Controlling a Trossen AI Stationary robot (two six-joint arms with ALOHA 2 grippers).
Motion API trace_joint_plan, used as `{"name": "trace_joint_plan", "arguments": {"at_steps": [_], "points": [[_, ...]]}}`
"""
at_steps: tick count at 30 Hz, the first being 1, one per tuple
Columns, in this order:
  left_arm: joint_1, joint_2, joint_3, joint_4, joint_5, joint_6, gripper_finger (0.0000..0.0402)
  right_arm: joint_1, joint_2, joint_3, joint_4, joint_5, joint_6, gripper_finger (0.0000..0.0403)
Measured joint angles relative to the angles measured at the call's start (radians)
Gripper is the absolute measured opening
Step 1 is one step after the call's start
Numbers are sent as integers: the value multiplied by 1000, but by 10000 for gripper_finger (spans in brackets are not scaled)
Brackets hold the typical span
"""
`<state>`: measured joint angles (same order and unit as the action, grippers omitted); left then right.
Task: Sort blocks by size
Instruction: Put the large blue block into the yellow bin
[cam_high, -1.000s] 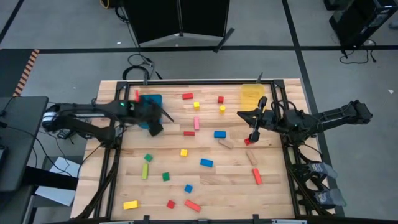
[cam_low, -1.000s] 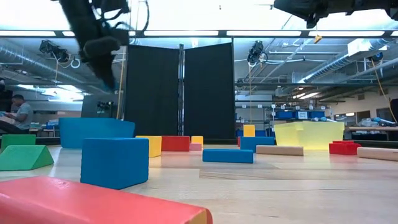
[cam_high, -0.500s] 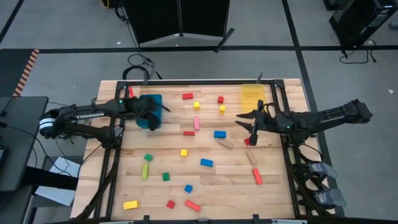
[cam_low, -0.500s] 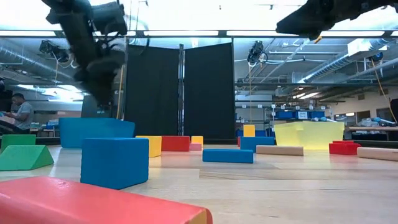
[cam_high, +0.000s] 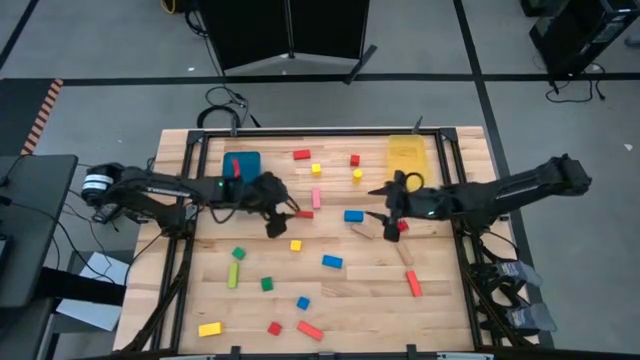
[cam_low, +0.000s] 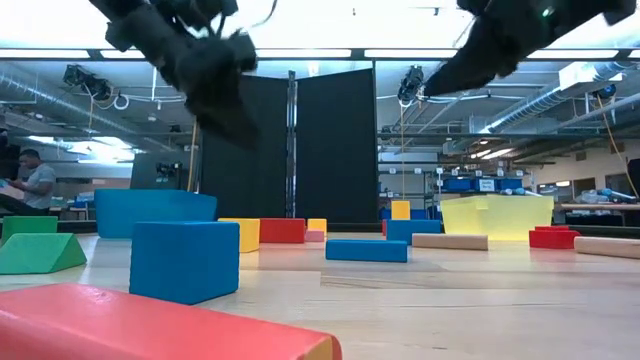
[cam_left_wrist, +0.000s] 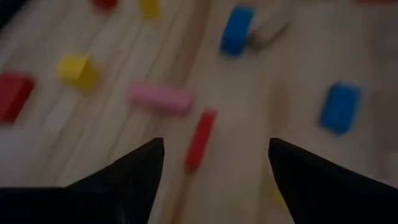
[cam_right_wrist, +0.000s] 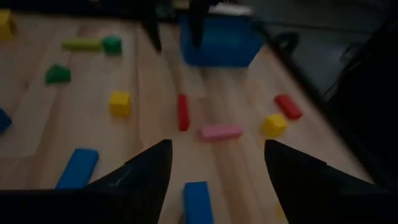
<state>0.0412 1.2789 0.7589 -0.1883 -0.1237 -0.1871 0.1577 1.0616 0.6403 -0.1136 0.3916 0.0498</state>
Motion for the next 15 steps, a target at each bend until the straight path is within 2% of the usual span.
{"name": "trace_joint_plan", "arguments": {"at_steps": [4, 9, 15], "points": [[-20, -46, 1, 70, 0, 1, 275, -3, 122, 0, 66, -46, 0, 259], [-32, -92, 0, 30, -13, -22, 263, -6, 226, -1, 77, -104, 27, 257], [-59, -103, 0, 27, -48, -26, 257, -35, 329, -1, 69, -117, 33, 257]]}}
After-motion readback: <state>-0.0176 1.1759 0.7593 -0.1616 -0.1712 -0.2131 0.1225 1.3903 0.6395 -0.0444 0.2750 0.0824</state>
